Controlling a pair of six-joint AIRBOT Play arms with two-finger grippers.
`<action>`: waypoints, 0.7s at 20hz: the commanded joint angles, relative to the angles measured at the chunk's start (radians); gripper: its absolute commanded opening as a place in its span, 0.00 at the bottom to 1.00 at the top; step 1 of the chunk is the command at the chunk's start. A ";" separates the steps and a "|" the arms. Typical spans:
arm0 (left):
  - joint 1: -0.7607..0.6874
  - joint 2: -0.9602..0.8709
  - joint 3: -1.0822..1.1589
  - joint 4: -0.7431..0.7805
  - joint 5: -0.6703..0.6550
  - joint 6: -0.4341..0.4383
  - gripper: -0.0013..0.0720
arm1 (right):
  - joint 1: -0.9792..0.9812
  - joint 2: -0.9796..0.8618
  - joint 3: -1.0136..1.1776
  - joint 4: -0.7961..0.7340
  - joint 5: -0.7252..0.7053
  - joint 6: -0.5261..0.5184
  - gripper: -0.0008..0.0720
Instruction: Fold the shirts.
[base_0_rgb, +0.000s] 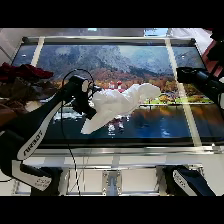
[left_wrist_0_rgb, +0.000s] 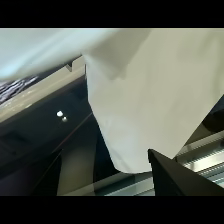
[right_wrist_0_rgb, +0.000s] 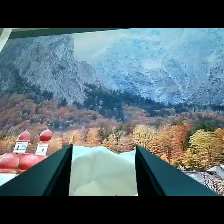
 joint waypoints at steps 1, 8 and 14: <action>-0.005 0.067 -0.132 0.013 0.079 -0.007 0.80 | -0.007 0.066 0.000 -0.038 0.090 0.000 0.63; -0.005 0.176 -0.363 -0.101 0.306 -0.108 0.78 | -0.007 0.072 0.000 0.002 0.109 0.001 0.63; -0.005 0.176 -0.365 -0.161 0.380 -0.115 0.70 | -0.007 0.072 0.000 0.016 0.122 0.001 0.63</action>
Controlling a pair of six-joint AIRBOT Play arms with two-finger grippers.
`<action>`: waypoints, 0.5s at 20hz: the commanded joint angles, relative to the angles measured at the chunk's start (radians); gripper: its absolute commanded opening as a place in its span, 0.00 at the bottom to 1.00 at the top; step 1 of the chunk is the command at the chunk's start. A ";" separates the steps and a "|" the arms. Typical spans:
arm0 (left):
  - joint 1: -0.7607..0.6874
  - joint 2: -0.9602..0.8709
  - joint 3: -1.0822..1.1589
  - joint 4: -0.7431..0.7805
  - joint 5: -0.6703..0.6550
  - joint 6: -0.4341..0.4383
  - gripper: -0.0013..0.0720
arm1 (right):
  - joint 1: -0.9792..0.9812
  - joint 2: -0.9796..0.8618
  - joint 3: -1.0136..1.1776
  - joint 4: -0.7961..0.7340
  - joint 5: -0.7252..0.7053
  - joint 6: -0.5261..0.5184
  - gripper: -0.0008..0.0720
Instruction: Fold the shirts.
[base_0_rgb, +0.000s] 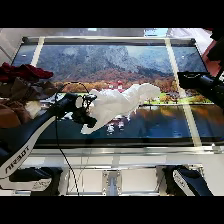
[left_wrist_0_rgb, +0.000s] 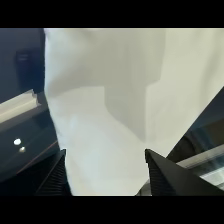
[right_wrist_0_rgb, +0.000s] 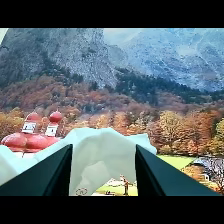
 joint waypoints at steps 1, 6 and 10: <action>0.000 0.003 -0.013 -0.021 0.046 -0.011 0.65 | 0.000 0.001 0.000 0.014 0.013 0.001 0.63; 0.000 0.003 -0.030 0.112 0.048 -0.097 0.65 | 0.000 0.001 0.000 0.024 0.024 0.001 0.63; 0.000 0.003 -0.031 0.121 0.048 -0.111 0.65 | 0.000 0.001 0.000 0.024 0.023 0.001 0.63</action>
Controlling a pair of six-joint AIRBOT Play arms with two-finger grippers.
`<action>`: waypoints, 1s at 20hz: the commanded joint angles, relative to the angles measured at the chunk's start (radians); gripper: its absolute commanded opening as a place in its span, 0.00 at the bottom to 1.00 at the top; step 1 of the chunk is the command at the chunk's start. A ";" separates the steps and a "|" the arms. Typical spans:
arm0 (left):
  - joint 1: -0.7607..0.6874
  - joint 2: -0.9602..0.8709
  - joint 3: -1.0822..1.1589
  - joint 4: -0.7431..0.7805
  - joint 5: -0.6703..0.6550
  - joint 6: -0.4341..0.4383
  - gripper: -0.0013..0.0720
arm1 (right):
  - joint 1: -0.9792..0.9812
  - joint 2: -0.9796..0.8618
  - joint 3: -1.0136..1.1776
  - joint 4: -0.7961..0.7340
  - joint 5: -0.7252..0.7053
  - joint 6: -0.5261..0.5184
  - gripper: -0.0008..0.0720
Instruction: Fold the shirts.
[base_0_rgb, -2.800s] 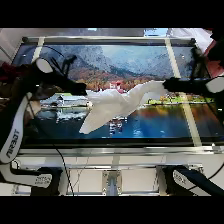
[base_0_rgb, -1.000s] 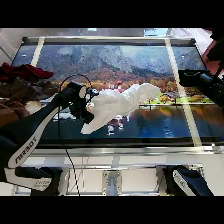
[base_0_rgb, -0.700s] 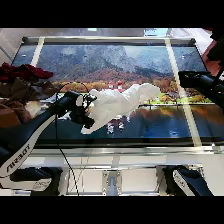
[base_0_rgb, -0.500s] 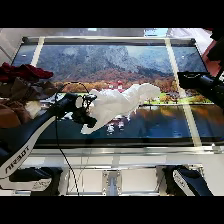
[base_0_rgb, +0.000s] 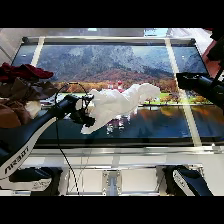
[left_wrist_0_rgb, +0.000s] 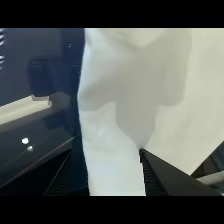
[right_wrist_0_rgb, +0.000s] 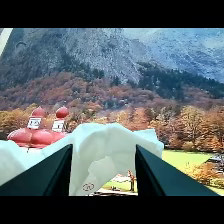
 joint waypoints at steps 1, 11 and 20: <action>0.000 0.001 -0.002 0.022 0.003 -0.023 0.65 | 0.000 0.000 0.000 0.006 0.000 0.000 0.63; 0.000 -0.042 -0.002 -0.108 -0.006 0.044 0.65 | 0.000 0.001 0.000 0.044 -0.005 0.000 0.63; 0.000 0.014 0.092 -0.114 -0.019 0.053 0.03 | 0.000 0.000 0.000 0.013 0.032 0.000 0.63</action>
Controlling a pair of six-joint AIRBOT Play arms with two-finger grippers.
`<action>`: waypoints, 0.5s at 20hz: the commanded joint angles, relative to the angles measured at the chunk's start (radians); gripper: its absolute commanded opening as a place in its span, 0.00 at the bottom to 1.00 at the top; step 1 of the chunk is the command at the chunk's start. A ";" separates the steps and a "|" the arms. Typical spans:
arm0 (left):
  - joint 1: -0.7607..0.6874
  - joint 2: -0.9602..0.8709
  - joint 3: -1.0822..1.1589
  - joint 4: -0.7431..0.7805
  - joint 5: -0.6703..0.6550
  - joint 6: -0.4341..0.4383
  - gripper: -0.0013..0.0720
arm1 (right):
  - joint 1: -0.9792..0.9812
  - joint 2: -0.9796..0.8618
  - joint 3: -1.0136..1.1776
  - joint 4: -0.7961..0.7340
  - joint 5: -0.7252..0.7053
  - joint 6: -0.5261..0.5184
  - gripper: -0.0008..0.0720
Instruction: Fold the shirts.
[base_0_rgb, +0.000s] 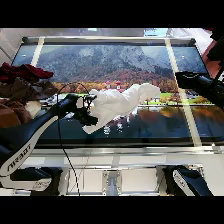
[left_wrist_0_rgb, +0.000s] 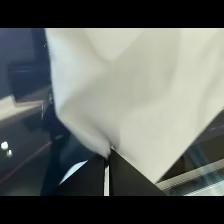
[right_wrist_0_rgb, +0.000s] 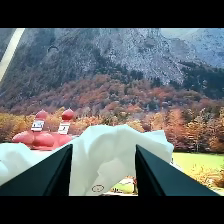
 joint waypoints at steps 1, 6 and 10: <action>0.000 0.061 0.095 -0.013 -0.027 0.010 0.03 | 0.000 -0.001 -0.001 -0.069 0.077 0.005 0.63; 0.000 0.193 0.323 -0.015 -0.002 0.024 0.03 | 0.000 -0.056 -0.152 -0.090 0.208 0.124 0.63; 0.000 0.221 0.454 -0.014 0.108 0.023 0.03 | 0.031 -0.190 -0.303 0.261 0.113 0.072 0.63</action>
